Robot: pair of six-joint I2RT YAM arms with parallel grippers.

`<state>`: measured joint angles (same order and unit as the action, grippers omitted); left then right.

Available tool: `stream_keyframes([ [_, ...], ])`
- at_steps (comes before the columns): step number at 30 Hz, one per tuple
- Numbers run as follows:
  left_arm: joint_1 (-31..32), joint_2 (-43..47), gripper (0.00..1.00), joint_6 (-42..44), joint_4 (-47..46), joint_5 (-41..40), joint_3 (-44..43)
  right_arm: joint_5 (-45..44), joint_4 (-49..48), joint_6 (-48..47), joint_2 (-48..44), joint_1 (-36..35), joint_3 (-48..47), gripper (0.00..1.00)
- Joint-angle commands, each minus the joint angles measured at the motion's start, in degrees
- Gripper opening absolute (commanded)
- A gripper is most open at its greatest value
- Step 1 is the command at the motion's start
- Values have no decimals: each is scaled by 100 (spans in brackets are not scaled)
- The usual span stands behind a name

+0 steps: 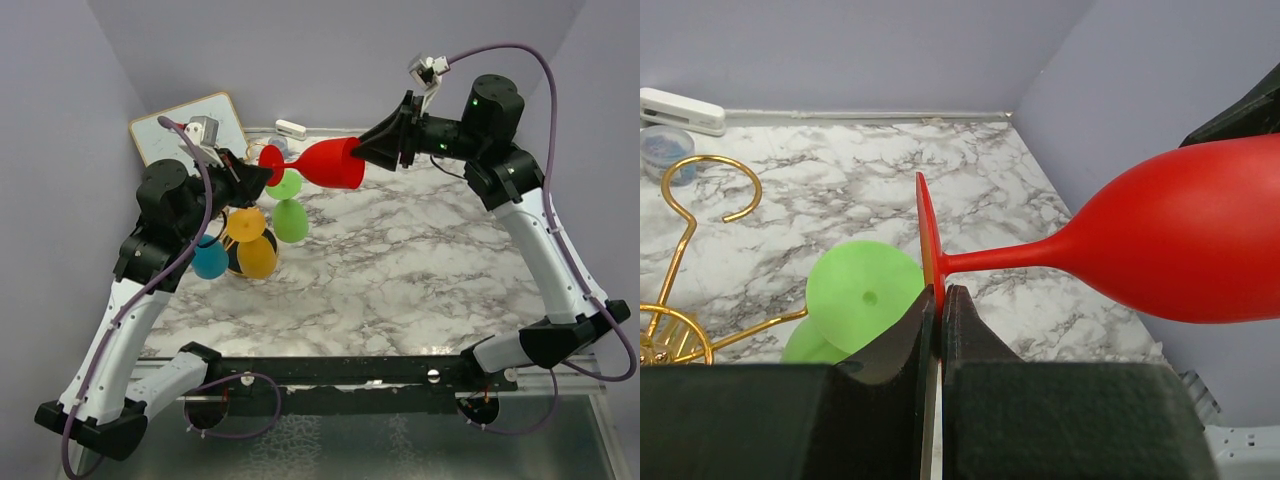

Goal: Take the wine glass off the wine glass rack

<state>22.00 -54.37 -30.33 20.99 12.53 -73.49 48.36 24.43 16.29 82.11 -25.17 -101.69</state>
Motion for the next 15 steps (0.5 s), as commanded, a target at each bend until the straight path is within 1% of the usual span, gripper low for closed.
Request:
stream_keyframes([
  [1,15,-26,0,-53,-294,161,-208,-70,14,11,107,-6,18,32],
  [3,15,-49,0,-55,-300,161,-216,-91,16,13,129,-6,19,28],
  [5,15,-60,0,-61,-316,174,-218,-124,50,6,158,-1,1,26],
  [10,15,-118,0,-79,-358,212,-249,-129,112,-16,242,-6,-26,25],
  [11,15,-125,0,-69,-362,213,-261,-144,115,-18,244,-6,-26,22],
  [12,15,-143,0,-70,-360,212,-276,-176,118,-16,251,-6,-18,16],
  [13,15,-151,0,-62,-345,200,-283,-249,121,2,245,-6,-18,6],
  [14,19,-154,0,-54,-317,170,-300,-359,132,16,245,-6,-18,2],
  [15,15,-162,2,-40,-288,143,-312,-479,148,33,240,-6,-18,1],
])
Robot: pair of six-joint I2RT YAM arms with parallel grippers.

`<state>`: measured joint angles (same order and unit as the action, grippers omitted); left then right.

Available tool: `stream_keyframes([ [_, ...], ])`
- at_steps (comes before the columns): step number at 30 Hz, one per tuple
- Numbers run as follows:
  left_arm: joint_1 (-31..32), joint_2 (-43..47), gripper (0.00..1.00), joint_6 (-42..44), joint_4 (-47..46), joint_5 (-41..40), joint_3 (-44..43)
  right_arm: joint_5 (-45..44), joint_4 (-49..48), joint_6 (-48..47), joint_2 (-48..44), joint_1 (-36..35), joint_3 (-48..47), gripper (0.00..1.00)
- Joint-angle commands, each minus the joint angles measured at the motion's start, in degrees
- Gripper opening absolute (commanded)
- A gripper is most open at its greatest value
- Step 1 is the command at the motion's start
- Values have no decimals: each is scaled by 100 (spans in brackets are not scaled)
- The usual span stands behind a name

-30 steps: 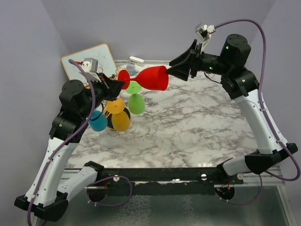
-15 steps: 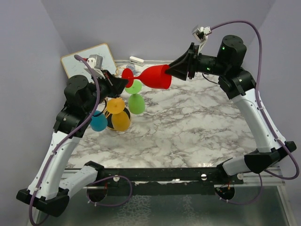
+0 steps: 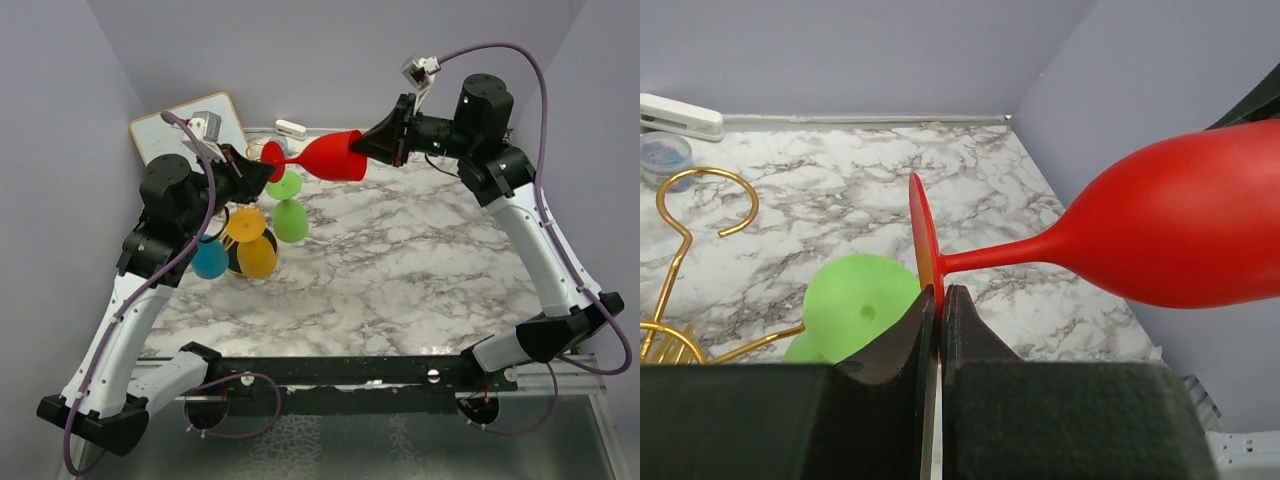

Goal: Take the wine glass off the wine glass rack

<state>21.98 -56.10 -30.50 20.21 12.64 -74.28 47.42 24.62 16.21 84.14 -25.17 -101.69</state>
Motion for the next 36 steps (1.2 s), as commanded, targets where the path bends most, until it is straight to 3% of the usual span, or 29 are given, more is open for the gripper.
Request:
stream_keyframes([
  [1,22,3,8,1,-174,87,-236,-509,145,61,32,-6,-18,1],
  [5,17,65,37,135,30,-258,-201,-934,167,122,-8,-6,-1,1],
  [9,17,168,52,240,329,-897,-120,-1373,91,179,-124,-3,36,1],
  [16,15,397,54,311,620,-1706,58,-3028,271,-15,-69,7,-400,1],
  [21,22,553,54,332,459,-1686,139,-4456,991,-288,933,231,-1418,1],
  [28,21,554,53,340,390,-1544,156,-4263,2431,697,2644,1113,-3195,1],
  [32,23,540,54,369,391,-1499,125,-4232,2765,1210,2936,1330,-3186,1],
  [36,17,537,54,387,364,-1496,141,-4620,2823,1573,2771,1440,-2599,1],
])
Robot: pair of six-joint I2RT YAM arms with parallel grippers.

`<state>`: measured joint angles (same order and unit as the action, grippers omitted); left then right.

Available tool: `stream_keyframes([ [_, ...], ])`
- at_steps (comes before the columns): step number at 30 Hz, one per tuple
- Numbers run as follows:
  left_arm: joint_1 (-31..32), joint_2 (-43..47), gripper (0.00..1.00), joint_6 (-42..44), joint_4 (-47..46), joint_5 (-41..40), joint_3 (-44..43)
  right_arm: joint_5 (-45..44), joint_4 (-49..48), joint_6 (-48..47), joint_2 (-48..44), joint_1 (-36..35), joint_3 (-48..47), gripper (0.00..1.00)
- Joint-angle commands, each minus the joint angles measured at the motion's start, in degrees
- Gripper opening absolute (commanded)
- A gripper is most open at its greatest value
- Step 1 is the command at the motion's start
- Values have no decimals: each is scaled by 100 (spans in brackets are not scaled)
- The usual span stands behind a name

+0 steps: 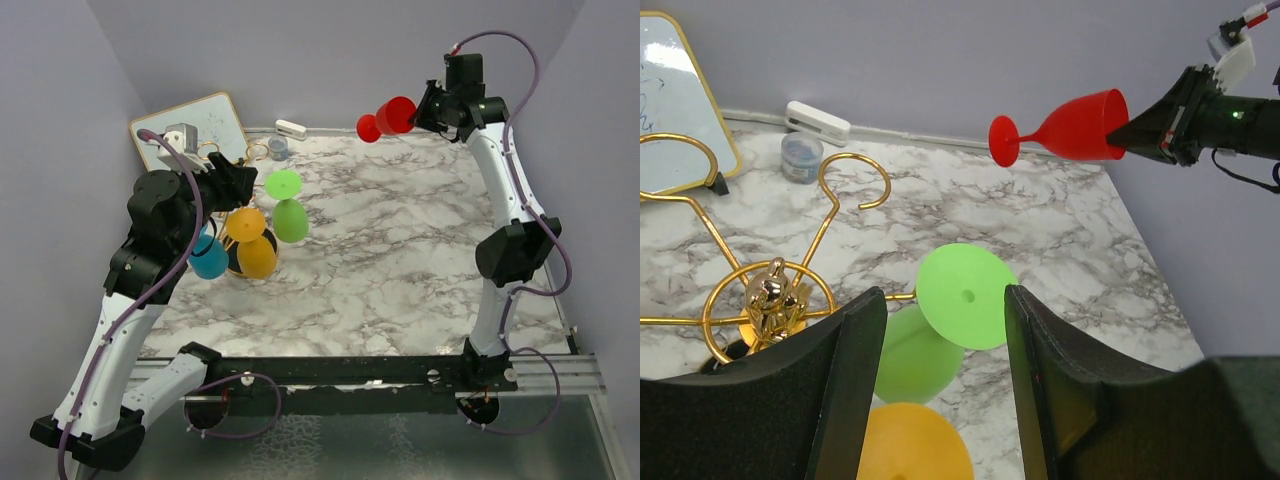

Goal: Take the wine glass off the wine glass rack

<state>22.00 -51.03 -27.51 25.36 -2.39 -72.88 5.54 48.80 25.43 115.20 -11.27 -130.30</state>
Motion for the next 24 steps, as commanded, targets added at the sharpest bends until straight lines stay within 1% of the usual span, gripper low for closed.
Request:
stream_keyframes([
  [1,15,19,54,88,-163,17,14,-547,462,728,-367,112,358,1],
  [4,15,-19,54,78,-211,99,52,-1044,885,916,-370,418,416,1],
  [7,15,-60,54,47,-249,147,99,-921,840,732,-428,830,844,1],
  [11,19,-119,54,-14,-328,233,151,-1014,731,674,-526,1238,1528,1],
  [15,15,-209,53,-12,-256,249,91,-1480,800,749,-611,1316,1858,1],
  [19,15,-442,54,31,64,250,-147,-2005,1263,1086,-526,1312,1801,1],
  [24,16,-513,53,5,125,217,-155,-2047,1640,1195,-372,1315,1704,1],
])
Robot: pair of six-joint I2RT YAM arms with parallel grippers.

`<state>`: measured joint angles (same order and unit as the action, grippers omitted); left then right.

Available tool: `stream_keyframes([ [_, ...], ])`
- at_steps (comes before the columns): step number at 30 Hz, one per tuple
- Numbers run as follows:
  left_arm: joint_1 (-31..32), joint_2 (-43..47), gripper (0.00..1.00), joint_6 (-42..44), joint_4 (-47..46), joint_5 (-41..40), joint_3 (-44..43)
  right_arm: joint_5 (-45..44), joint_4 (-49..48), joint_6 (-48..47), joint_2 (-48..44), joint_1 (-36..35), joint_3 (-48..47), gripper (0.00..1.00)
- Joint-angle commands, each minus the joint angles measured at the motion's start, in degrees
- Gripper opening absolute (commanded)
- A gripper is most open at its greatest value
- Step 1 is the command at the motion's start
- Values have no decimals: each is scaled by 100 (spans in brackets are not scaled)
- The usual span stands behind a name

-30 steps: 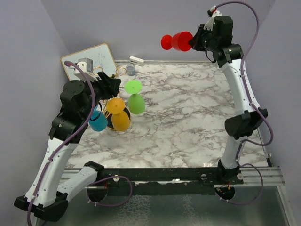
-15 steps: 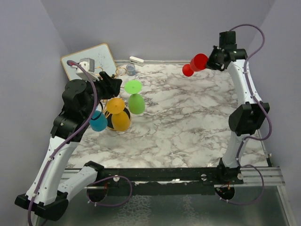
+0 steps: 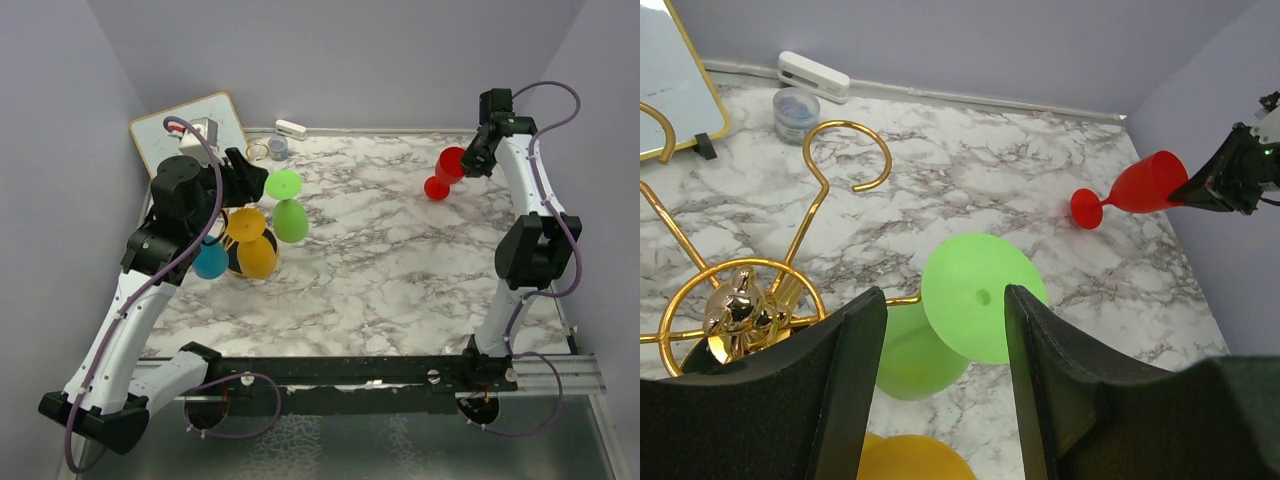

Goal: Take the wine glass off the wine glass rack

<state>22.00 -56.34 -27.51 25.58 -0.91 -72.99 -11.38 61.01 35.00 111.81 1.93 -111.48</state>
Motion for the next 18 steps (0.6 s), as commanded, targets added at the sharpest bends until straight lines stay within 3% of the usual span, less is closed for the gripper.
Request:
stream_keyframes([
  [1,17,32,53,0,83,57,-119,-355,441,248,-43,-8,-138,1],
  [9,15,22,53,-28,141,8,-141,-157,250,173,-123,-8,172,3],
  [12,16,17,53,-27,189,-5,-186,-91,156,154,-173,-6,266,10],
  [15,16,39,53,-39,202,-14,-190,-57,87,120,-214,-8,338,11],
  [18,15,99,54,-53,192,-17,-189,-28,65,112,-270,-9,378,24],
])
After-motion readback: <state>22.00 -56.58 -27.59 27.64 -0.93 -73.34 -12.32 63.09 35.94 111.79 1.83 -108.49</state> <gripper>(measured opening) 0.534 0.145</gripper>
